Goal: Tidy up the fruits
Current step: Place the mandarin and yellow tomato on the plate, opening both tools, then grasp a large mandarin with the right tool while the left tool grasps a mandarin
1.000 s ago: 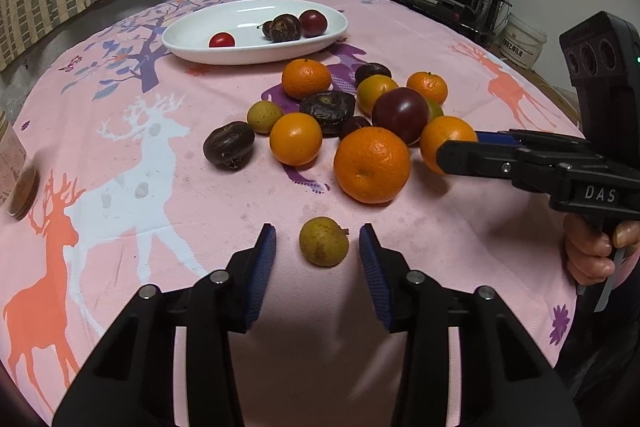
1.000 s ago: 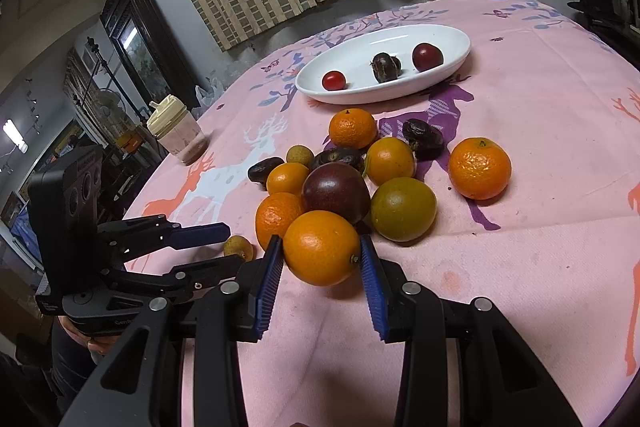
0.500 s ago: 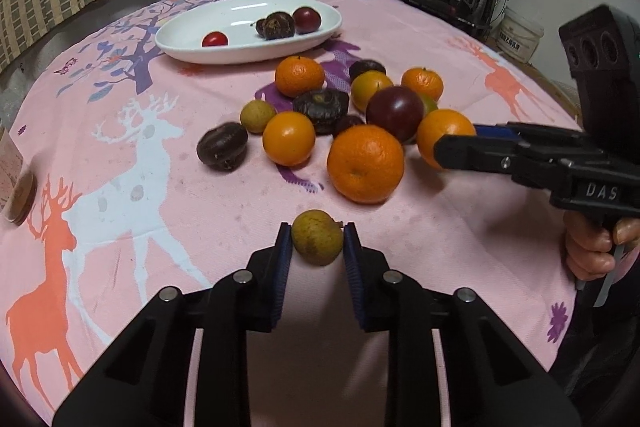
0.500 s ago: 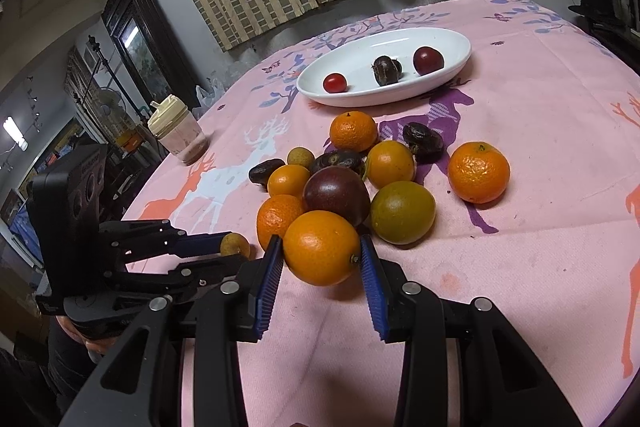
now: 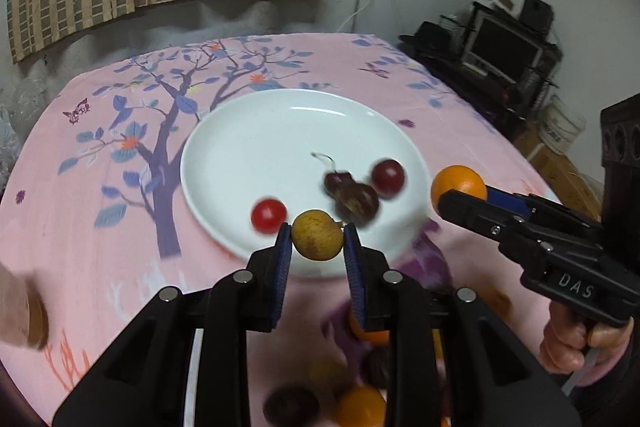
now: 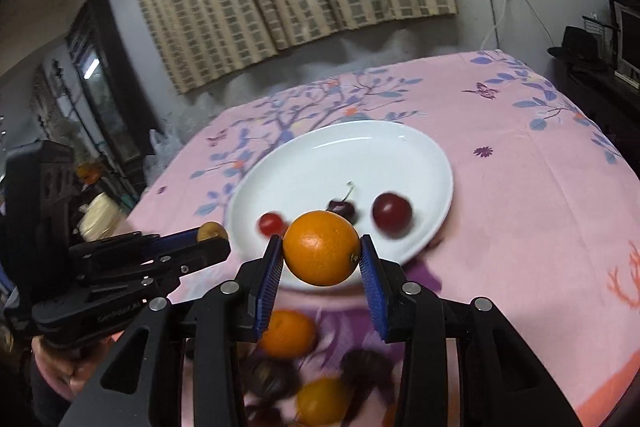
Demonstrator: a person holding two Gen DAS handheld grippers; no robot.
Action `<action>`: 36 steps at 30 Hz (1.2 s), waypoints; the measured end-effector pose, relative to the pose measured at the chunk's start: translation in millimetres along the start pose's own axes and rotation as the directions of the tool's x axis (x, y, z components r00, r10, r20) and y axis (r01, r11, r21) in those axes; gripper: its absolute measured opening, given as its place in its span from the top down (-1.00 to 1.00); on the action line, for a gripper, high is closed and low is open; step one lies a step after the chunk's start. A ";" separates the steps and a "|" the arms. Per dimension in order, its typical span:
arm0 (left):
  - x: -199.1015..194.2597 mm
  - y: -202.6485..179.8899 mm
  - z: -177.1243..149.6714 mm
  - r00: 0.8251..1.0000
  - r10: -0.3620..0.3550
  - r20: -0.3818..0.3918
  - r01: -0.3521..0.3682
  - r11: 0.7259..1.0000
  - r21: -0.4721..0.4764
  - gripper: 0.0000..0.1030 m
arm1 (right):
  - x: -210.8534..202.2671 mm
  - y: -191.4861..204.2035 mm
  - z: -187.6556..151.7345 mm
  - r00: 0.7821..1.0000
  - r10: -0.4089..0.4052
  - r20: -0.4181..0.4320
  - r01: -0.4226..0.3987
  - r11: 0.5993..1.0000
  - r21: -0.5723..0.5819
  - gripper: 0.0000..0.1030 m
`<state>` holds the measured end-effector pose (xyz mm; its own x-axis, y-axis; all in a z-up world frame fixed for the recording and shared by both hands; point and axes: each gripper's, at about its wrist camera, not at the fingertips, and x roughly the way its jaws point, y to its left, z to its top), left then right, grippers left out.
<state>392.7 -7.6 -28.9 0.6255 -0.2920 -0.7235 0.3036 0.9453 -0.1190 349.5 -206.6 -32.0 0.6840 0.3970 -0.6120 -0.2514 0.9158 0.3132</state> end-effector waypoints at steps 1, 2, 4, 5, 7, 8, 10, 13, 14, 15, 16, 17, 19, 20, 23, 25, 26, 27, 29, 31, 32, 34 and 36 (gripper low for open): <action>11.2 2.2 7.2 1.000 0.010 -0.011 -0.010 1.000 -0.008 0.50 | 9.4 -4.0 6.7 1.000 -0.013 -0.009 0.013 1.000 0.003 0.24; 19.5 4.5 11.4 1.000 0.009 -0.021 -0.010 1.000 -0.018 0.50 | 20.4 -7.5 12.3 0.999 -0.026 -0.022 0.026 1.000 0.001 0.24; 34.5 7.9 16.5 0.999 0.013 -0.045 -0.015 0.999 -0.033 0.50 | 37.2 -12.8 18.4 0.998 -0.051 -0.042 0.051 0.999 -0.004 0.24; 40.7 8.7 17.8 0.998 0.020 -0.055 -0.022 0.999 -0.032 0.50 | 44.5 -14.9 20.1 0.997 -0.057 -0.056 0.057 0.998 -0.006 0.24; 48.3 10.4 18.7 0.997 0.030 -0.065 -0.032 0.999 -0.036 0.50 | 53.8 -19.6 21.4 0.995 -0.057 -0.078 0.057 0.998 -0.004 0.24; 51.1 11.9 18.8 0.997 0.028 -0.073 -0.032 0.999 -0.044 0.50 | 57.2 -20.3 22.0 0.995 -0.057 -0.084 0.056 0.998 -0.007 0.23; 52.5 14.8 18.5 0.996 0.036 -0.080 -0.041 0.997 -0.058 0.12 | 58.7 -20.6 19.9 0.995 -0.063 -0.082 0.062 0.998 -0.015 0.12; 36.5 16.0 16.6 0.995 0.092 -0.022 -0.094 0.993 -0.068 -0.58 | 49.4 -19.8 19.2 0.997 -0.052 -0.063 0.051 0.999 -0.016 -0.11; 29.4 15.5 16.3 0.995 0.096 -0.012 -0.096 0.993 -0.066 -0.61 | 43.4 -19.0 19.2 0.997 -0.050 -0.052 0.049 0.999 -0.021 -0.11; 22.9 15.9 16.2 0.996 0.087 -0.004 -0.087 0.994 -0.067 -0.67 | 35.2 -17.6 18.9 0.998 -0.048 -0.037 0.047 0.998 -0.030 -0.14; 15.5 17.0 15.1 0.997 0.080 0.006 -0.079 0.994 -0.072 -0.74 | 27.4 -16.3 18.0 0.998 -0.051 -0.021 0.050 0.998 -0.041 -0.17; 8.3 18.9 12.8 0.997 0.081 0.018 -0.079 0.993 -0.084 -0.85 | 17.7 -15.3 15.6 0.998 -0.063 0.000 0.063 0.996 -0.058 -0.22; -4.2 24.1 2.5 0.996 0.088 0.030 -0.084 0.990 -0.114 -0.87 | 4.0 -15.4 10.0 0.996 -0.090 0.020 0.091 0.992 -0.083 -0.27; -9.1 27.1 -5.1 0.996 0.085 0.028 -0.081 0.989 -0.124 -0.88 | -3.4 -18.1 3.6 0.995 -0.097 0.022 0.099 0.991 -0.086 -0.29; -22.0 37.2 -31.2 0.993 0.113 0.022 -0.109 0.983 -0.147 -0.88 | -17.4 -31.1 -16.3 0.996 -0.090 -0.011 0.089 0.994 -0.056 -0.29; -29.3 44.0 -52.5 0.990 0.141 0.015 -0.137 0.977 -0.163 -0.88 | -23.7 -39.6 -30.6 0.995 -0.088 -0.039 0.087 0.996 -0.030 -0.29; -32.3 47.5 -62.9 0.990 0.141 0.004 -0.138 0.975 -0.175 -0.88 | -26.7 -43.5 -37.5 0.994 -0.091 -0.053 0.090 0.996 -0.016 -0.29; -34.2 51.2 -69.4 0.991 0.137 -0.008 -0.136 0.973 -0.186 -0.88 | -30.4 -47.3 -44.7 0.995 -0.084 -0.059 0.084 0.996 -0.001 -0.29; -40.2 57.6 -83.2 0.992 0.127 -0.017 -0.128 0.968 -0.215 -0.88 | -36.3 -52.9 -58.4 0.995 -0.070 -0.072 0.072 0.997 0.020 -0.29; -46.8 60.9 -94.6 0.992 0.124 -0.016 -0.124 0.964 -0.233 -0.88 | -38.2 -55.1 -71.1 0.993 -0.067 -0.094 0.070 0.997 0.026 -0.29; -49.2 60.5 -99.1 0.993 0.120 -0.013 -0.120 0.964 -0.236 -0.88 | -38.5 -54.4 -76.5 0.992 -0.068 -0.106 0.071 0.997 0.022 -0.29; -53.6 60.0 -108.2 0.993 0.115 -0.008 -0.114 0.965 -0.235 -0.88 | -38.8 -50.3 -82.9 0.991 -0.070 -0.117 0.070 0.998 0.000 -0.29; -56.7 57.9 -115.6 0.993 0.117 -0.008 -0.116 0.967 -0.226 -0.88 | -38.8 -46.7 -86.3 0.990 -0.082 -0.118 0.080 0.997 -0.024 -0.27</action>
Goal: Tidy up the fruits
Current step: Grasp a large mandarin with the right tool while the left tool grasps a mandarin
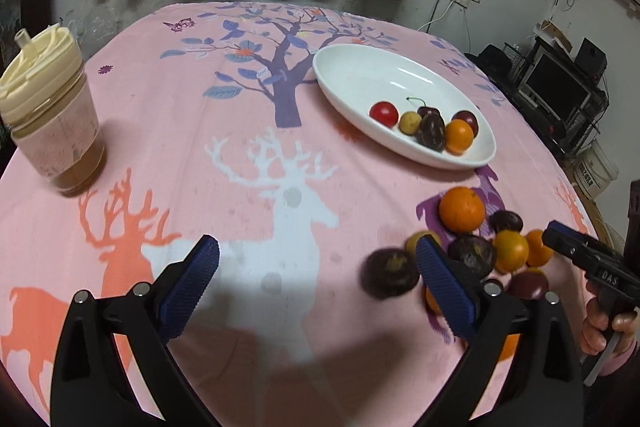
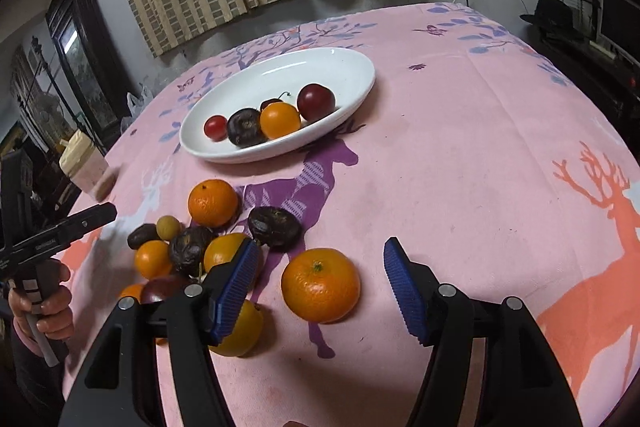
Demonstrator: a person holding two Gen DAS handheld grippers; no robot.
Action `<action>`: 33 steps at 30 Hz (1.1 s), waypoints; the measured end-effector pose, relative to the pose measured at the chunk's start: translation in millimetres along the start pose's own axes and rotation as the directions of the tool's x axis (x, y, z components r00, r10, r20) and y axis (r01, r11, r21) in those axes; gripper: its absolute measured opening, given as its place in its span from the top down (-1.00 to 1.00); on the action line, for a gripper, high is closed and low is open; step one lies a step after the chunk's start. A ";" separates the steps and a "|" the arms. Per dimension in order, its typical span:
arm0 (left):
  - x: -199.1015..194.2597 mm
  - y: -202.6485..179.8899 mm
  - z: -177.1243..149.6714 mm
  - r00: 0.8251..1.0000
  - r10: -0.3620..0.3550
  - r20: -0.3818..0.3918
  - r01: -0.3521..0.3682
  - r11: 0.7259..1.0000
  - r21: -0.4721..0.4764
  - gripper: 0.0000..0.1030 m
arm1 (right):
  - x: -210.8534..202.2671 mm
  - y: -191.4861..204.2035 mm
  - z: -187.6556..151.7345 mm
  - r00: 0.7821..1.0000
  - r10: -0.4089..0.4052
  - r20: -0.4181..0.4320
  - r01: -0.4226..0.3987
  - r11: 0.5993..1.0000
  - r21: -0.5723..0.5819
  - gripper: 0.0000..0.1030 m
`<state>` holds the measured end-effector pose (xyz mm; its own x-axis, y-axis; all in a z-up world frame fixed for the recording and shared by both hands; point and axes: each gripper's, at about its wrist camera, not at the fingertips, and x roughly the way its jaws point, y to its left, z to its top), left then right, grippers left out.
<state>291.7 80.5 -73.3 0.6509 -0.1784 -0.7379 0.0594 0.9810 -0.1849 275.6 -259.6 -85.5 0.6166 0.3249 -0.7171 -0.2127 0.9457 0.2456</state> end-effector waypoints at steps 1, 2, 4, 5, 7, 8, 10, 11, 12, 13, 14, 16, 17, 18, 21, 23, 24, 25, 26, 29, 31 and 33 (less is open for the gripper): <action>-2.2 -1.3 -3.9 1.000 0.005 0.000 -0.005 1.000 0.008 -0.88 | 0.8 0.6 -0.8 1.000 -0.002 -0.003 0.002 1.000 -0.006 -0.26; -3.9 -1.6 -6.7 1.000 0.011 0.004 -0.011 1.000 0.016 -0.88 | 2.0 1.4 -1.0 1.000 -0.001 -0.010 0.001 1.000 -0.009 -0.24; -7.1 -2.8 -9.7 1.000 0.016 0.011 -0.017 1.000 0.023 -0.88 | 4.2 1.2 -1.2 1.000 -0.002 -0.023 0.002 1.000 -0.007 -0.22; -7.6 -2.6 -10.2 1.000 0.013 0.011 -0.013 1.000 0.021 -0.88 | 3.8 1.2 -2.8 1.000 -0.002 -0.029 0.001 1.000 -0.005 -0.18; -7.2 -1.8 -9.6 1.000 0.004 0.005 -0.004 1.000 0.013 -0.88 | 5.9 -0.2 -3.9 0.999 0.001 -0.044 -0.001 1.000 0.003 -0.14; -6.9 -0.7 -9.5 1.000 0.004 0.004 -0.004 1.000 0.010 -0.88 | 6.3 -1.0 -4.3 0.999 0.001 -0.050 -0.001 1.000 0.006 -0.13; -6.6 0.0 -9.2 1.000 0.005 0.003 -0.005 1.000 0.008 -0.88 | 7.7 -1.0 -5.0 0.998 0.002 -0.061 -0.002 1.000 0.007 -0.10; -6.5 0.1 -9.0 1.000 0.005 0.001 -0.005 1.000 0.007 -0.88 | 8.4 -0.9 -5.2 0.998 0.002 -0.065 -0.002 1.000 0.005 -0.10; -6.4 0.3 -8.9 1.000 0.004 0.000 -0.004 1.000 0.007 -0.88 | 9.3 -0.7 -5.4 0.997 0.002 -0.071 -0.002 1.000 0.002 -0.10; -6.5 0.3 -9.0 1.000 0.004 0.000 -0.004 1.000 0.008 -0.88 | 10.3 -0.1 -5.8 0.997 0.002 -0.077 -0.002 1.000 0.000 -0.10; -6.8 0.2 -8.9 1.000 0.003 0.001 -0.003 1.000 0.008 -0.88 | 10.9 0.4 -5.6 0.997 0.003 -0.082 -0.003 1.000 -0.001 -0.09; -7.0 0.1 -9.1 1.000 -0.002 0.004 0.002 1.000 0.010 -0.88 | 13.5 0.1 -6.2 0.995 0.004 -0.097 -0.004 1.000 0.002 -0.01; -6.6 0.0 -8.9 1.000 -0.003 0.003 0.003 1.000 0.011 -0.88 | 15.1 -0.6 -5.9 0.994 0.005 -0.107 -0.005 1.000 0.006 0.09; -5.8 -0.2 -9.2 1.000 -0.002 0.000 0.002 1.000 0.013 -0.88 | 16.2 -1.5 -6.0 0.994 0.003 -0.112 -0.002 1.000 0.010 0.13; -3.2 -1.0 -10.4 1.000 0.011 -0.009 -0.011 1.000 0.018 -0.88 | 15.2 -0.9 -6.7 0.994 0.007 -0.109 -0.006 1.000 0.010 0.16; -4.4 -2.5 -10.7 1.000 0.005 -0.005 -0.005 1.000 0.025 -0.88 | 13.6 -1.3 -6.5 0.995 0.020 -0.099 -0.019 1.000 0.015 0.17; -5.1 -3.6 -10.5 1.000 -0.003 -0.004 0.003 1.000 0.029 -0.88 | 11.8 -2.6 -6.0 0.996 0.031 -0.087 -0.029 0.999 0.024 0.17; -6.7 -5.7 -11.1 1.000 -0.017 -0.002 0.017 0.999 0.039 -0.88 | 9.5 -3.6 -5.1 0.997 0.033 -0.071 -0.031 0.999 0.030 0.17; -8.3 -8.0 -12.1 1.000 -0.028 0.000 0.028 0.998 0.050 -0.88 | 6.3 -4.4 -4.0 0.998 0.024 -0.049 -0.023 0.999 0.034 0.17; -13.7 -20.5 -18.6 0.997 -0.079 0.003 0.079 0.991 0.105 -0.88 | 0.1 -9.2 -1.0 1.000 0.015 -0.007 -0.015 0.998 0.061 0.17; -18.3 -31.5 -25.0 0.992 -0.126 -0.003 0.125 0.980 0.153 -0.88 | -1.7 -13.5 0.4 1.000 0.022 0.001 -0.022 0.997 0.081 0.17; -22.7 -41.9 -31.7 0.986 -0.164 -0.012 0.163 0.967 0.195 -0.88 | -2.0 -15.5 1.1 1.000 0.022 0.002 -0.022 0.996 0.092 0.17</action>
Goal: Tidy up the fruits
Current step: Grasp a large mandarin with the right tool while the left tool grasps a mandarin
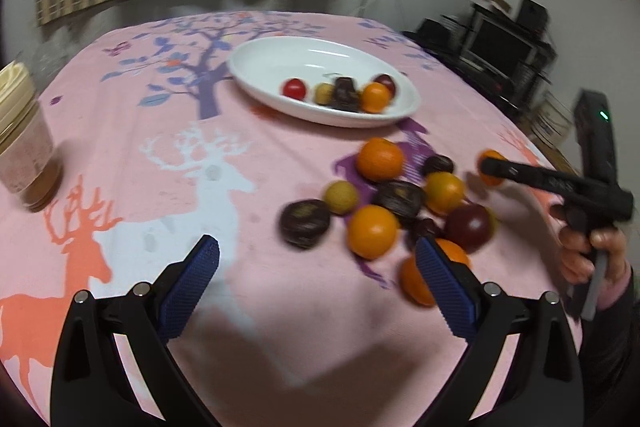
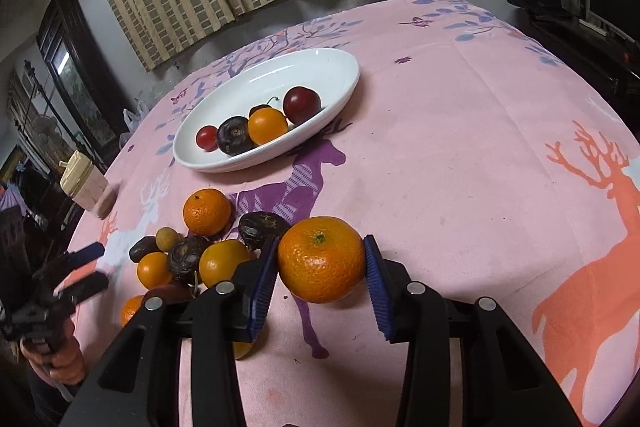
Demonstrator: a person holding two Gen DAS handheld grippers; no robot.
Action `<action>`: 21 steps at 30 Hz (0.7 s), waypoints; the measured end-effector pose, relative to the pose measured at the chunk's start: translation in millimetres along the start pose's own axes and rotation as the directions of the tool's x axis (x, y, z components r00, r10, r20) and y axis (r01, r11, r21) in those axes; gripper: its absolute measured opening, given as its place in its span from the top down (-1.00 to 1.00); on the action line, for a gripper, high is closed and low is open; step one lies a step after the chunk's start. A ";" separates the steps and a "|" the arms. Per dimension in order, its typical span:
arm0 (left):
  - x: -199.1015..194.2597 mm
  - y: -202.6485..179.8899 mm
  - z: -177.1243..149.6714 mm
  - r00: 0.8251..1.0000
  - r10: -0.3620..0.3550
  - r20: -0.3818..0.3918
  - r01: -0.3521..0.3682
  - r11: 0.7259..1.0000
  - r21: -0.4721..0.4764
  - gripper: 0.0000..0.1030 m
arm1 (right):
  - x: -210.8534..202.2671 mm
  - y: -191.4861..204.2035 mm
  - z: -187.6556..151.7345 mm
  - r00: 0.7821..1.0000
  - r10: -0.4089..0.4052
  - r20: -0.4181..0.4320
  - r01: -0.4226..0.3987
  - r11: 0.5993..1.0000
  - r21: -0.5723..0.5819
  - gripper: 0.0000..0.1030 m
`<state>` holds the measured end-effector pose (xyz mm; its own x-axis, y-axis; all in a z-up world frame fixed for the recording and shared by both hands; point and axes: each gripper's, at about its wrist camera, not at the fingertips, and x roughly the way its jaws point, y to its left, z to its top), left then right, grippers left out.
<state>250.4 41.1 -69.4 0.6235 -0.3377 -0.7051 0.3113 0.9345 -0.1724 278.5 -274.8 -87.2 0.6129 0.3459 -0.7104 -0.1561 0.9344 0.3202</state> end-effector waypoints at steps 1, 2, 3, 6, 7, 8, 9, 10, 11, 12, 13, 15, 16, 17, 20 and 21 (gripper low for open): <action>-1.1 -6.6 -2.5 1.000 -0.018 -0.002 0.018 1.000 0.024 -0.88 | 0.2 -0.1 0.1 1.000 -0.002 0.000 0.002 1.000 0.001 0.17; -1.4 -12.6 -5.1 0.999 -0.035 -0.004 0.036 0.998 0.048 -0.87 | 0.4 -0.1 0.1 1.000 -0.004 -0.001 0.004 1.000 0.000 0.17; -2.5 -18.5 -7.9 0.999 -0.047 -0.003 0.047 0.996 0.071 -0.84 | 0.5 -0.2 -0.2 1.000 -0.003 -0.002 0.003 1.000 0.000 0.17; -4.2 -39.0 -16.5 0.996 -0.087 -0.021 0.089 0.985 0.150 -0.72 | 1.0 -0.6 -1.8 1.000 -0.006 -0.007 0.006 1.000 0.001 0.17; -3.7 -46.2 -19.0 0.995 -0.092 -0.027 0.095 0.979 0.179 -0.69 | 1.4 -0.7 -1.9 1.000 -0.005 -0.010 0.005 1.000 0.001 0.17; -3.3 -52.0 -20.6 0.995 -0.092 -0.031 0.096 0.974 0.204 -0.64 | 1.5 -0.7 -2.6 1.000 -0.003 -0.012 0.003 1.000 0.001 0.17; -2.5 -56.7 -22.4 0.995 -0.090 -0.035 0.096 0.970 0.225 -0.61 | 1.5 -0.9 -2.8 1.000 -0.001 -0.013 0.001 1.000 0.001 0.17; -1.7 -59.6 -23.6 0.995 -0.089 -0.039 0.096 0.966 0.240 -0.60 | 1.4 -0.3 -2.7 1.000 0.002 -0.013 -0.002 1.000 -0.002 0.17; -0.8 -61.3 -24.1 0.995 -0.093 -0.043 0.101 0.965 0.243 -0.58 | 1.2 0.1 -2.8 1.000 0.003 -0.012 -0.003 1.000 -0.005 0.17; 0.4 -62.0 -23.7 0.994 -0.101 -0.048 0.109 0.965 0.240 -0.53 | 1.2 0.8 -3.2 1.000 0.002 -0.012 -0.002 1.000 -0.009 0.17; 2.3 -62.1 -22.9 0.993 -0.108 -0.056 0.118 0.965 0.234 -0.51 | 1.5 1.5 -3.3 1.000 0.000 -0.013 0.000 1.000 -0.013 0.17; 7.3 -63.5 -22.2 0.990 -0.116 -0.078 0.131 0.964 0.230 -0.38 | 1.8 1.6 -3.5 1.000 0.000 -0.016 0.000 1.000 -0.014 0.17; 8.6 -63.0 -21.6 0.989 -0.119 -0.086 0.136 0.964 0.228 -0.35 | 1.5 1.5 -3.8 1.000 -0.001 -0.016 0.000 1.000 -0.014 0.17; 10.8 -64.1 -20.7 0.988 -0.121 -0.092 0.139 0.964 0.227 -0.35 | 1.1 1.3 -3.7 1.000 0.000 -0.014 0.000 1.000 -0.013 0.17; 16.1 -64.8 -18.2 0.986 -0.125 -0.109 0.147 0.964 0.224 -0.35 | 0.6 0.3 -3.7 1.000 0.002 -0.012 -0.002 1.000 -0.009 0.17; 19.2 -65.7 -17.1 0.985 -0.124 -0.118 0.148 0.964 0.222 -0.33 | 0.4 0.2 -3.9 1.000 0.002 -0.011 -0.002 1.000 -0.009 0.17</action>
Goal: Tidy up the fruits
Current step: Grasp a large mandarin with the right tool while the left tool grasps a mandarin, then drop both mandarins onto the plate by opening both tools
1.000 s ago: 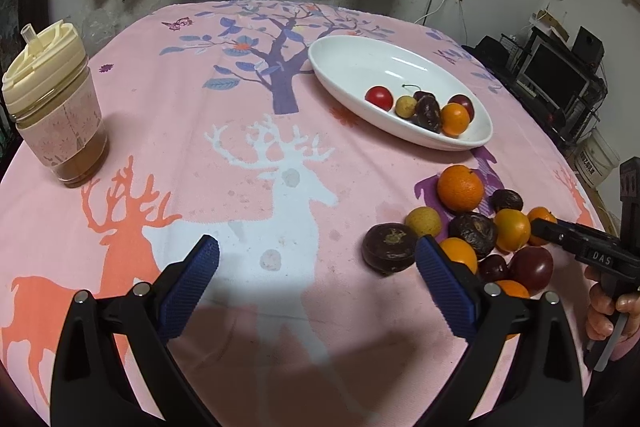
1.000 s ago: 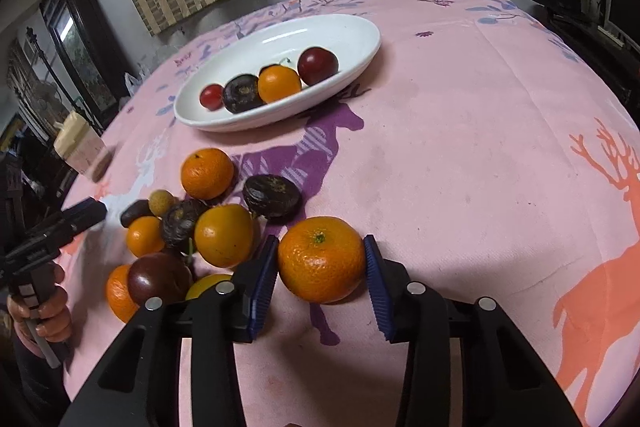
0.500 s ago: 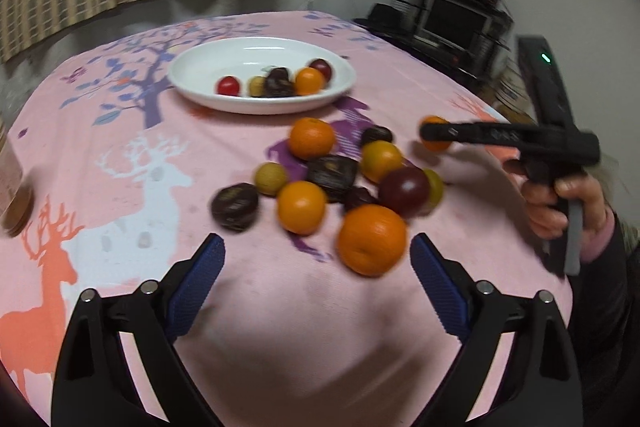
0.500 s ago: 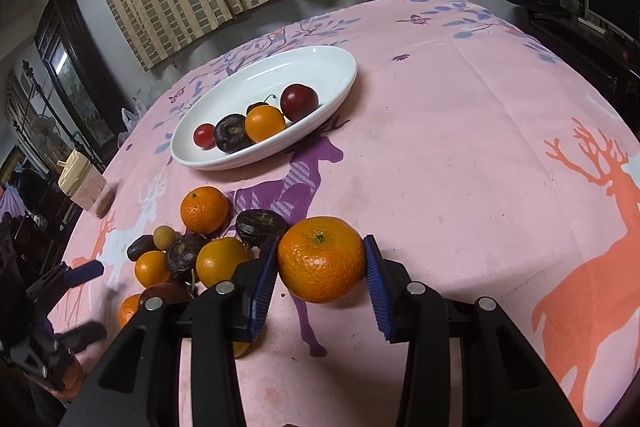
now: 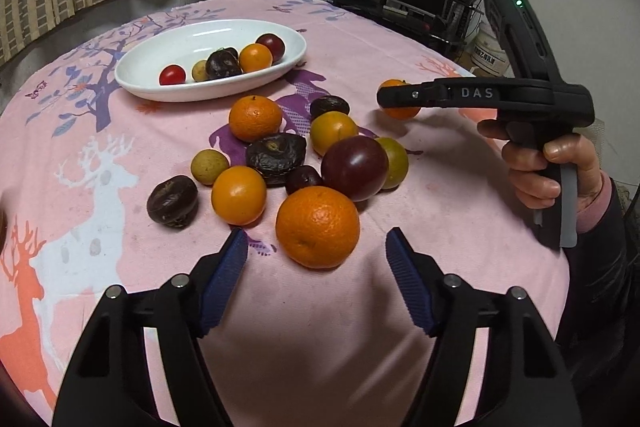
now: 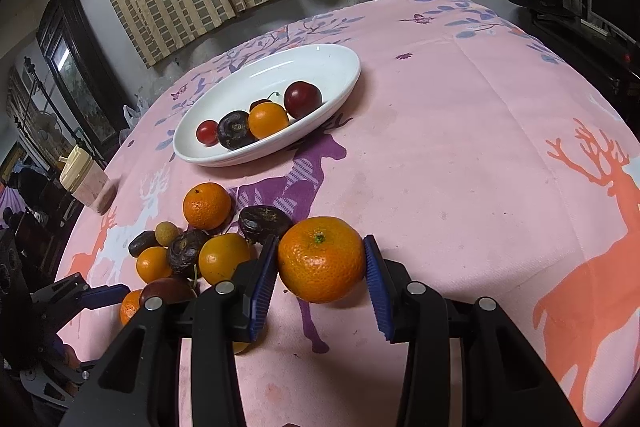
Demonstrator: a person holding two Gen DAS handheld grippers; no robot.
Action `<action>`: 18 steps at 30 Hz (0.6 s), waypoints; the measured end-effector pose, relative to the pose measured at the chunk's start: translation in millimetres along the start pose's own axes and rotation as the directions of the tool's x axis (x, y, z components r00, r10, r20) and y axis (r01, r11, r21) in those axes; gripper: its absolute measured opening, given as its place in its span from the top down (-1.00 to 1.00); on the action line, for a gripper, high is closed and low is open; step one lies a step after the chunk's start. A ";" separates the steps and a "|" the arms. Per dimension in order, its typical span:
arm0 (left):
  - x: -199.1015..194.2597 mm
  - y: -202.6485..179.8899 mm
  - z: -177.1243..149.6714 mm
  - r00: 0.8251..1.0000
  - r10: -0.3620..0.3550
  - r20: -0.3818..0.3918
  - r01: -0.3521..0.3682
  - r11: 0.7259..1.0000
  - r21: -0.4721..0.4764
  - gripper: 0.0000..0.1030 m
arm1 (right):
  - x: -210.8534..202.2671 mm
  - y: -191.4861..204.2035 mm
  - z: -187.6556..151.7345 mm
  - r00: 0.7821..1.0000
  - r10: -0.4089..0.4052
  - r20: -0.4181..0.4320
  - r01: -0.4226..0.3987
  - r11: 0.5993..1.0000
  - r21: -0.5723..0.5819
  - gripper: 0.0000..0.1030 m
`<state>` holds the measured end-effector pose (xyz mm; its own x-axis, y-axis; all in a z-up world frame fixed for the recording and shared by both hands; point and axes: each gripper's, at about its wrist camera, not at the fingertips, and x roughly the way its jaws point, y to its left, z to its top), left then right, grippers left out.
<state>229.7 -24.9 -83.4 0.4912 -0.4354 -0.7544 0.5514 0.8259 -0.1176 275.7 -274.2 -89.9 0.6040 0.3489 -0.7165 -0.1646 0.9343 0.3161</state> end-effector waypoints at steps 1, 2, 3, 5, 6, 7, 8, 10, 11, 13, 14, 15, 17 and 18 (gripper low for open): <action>2.3 0.0 1.0 1.000 -0.005 -0.007 0.005 1.000 -0.002 -0.29 | 0.0 0.2 -0.1 1.000 0.001 0.000 -0.001 1.000 0.000 0.17; 4.7 0.2 2.3 1.000 -0.014 -0.014 0.014 1.000 -0.007 -0.16 | -0.1 0.1 0.0 1.000 0.002 0.000 -0.002 1.000 -0.001 0.17; 7.1 0.2 2.8 0.999 -0.024 -0.022 0.024 1.000 -0.012 -0.08 | -0.4 0.2 0.1 1.000 0.004 0.000 -0.004 1.000 -0.002 0.17; 12.5 0.5 4.4 0.999 -0.025 -0.041 0.024 1.000 -0.019 -0.07 | -0.9 0.6 0.0 1.000 0.006 0.001 -0.006 1.000 -0.005 0.17; 13.8 0.7 4.9 0.999 -0.026 -0.045 0.026 0.999 -0.020 -0.04 | -1.4 1.0 0.1 1.000 0.007 0.001 -0.007 1.000 -0.006 0.17; 15.0 0.9 5.4 0.999 -0.026 -0.048 0.025 0.999 -0.022 -0.03 | -1.6 1.1 0.1 1.000 0.007 0.001 -0.007 1.000 -0.007 0.17; 16.1 0.2 5.8 0.998 -0.025 -0.049 0.024 0.999 -0.024 0.00 | -1.9 1.1 0.1 1.000 0.008 0.001 -0.008 1.000 -0.007 0.17; 17.3 2.0 6.7 0.999 -0.021 -0.049 0.019 0.999 -0.034 0.11 | -2.2 1.4 0.1 1.000 0.009 0.002 -0.009 1.000 -0.008 0.17; 17.4 3.4 7.1 0.999 -0.025 -0.048 0.023 0.999 -0.042 0.12 | -2.5 1.7 -0.1 1.000 0.009 0.003 -0.009 1.000 -0.008 0.17; 16.1 5.1 6.5 0.998 -0.033 -0.044 0.030 0.998 -0.052 0.13 | -3.5 1.9 -0.8 1.000 0.009 0.006 -0.009 1.000 -0.010 0.17; 14.8 4.7 6.0 0.999 -0.029 -0.041 0.027 0.998 -0.050 0.14 | -3.7 2.5 -1.2 1.000 0.007 0.008 -0.007 1.000 -0.013 0.17; 12.4 4.1 5.4 0.999 -0.023 -0.033 0.021 0.999 -0.047 0.14 | -4.3 2.9 -1.7 1.000 0.005 0.012 -0.005 1.000 -0.015 0.17; 2.4 5.5 5.4 0.999 -0.033 -0.001 0.033 0.998 -0.051 0.14 | -7.8 4.3 -2.2 1.000 0.009 0.030 -0.008 1.000 -0.022 0.17; -5.1 9.1 7.7 0.998 -0.054 0.026 0.055 0.996 -0.064 0.14 | -9.8 5.0 -2.0 0.999 0.018 0.040 -0.017 1.000 -0.024 0.17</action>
<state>237.5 -17.9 -75.6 0.4782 -0.4881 -0.7301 0.5333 0.8219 -0.2002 267.4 -272.8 -82.5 0.6320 0.3625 -0.6850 -0.1935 0.9297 0.3135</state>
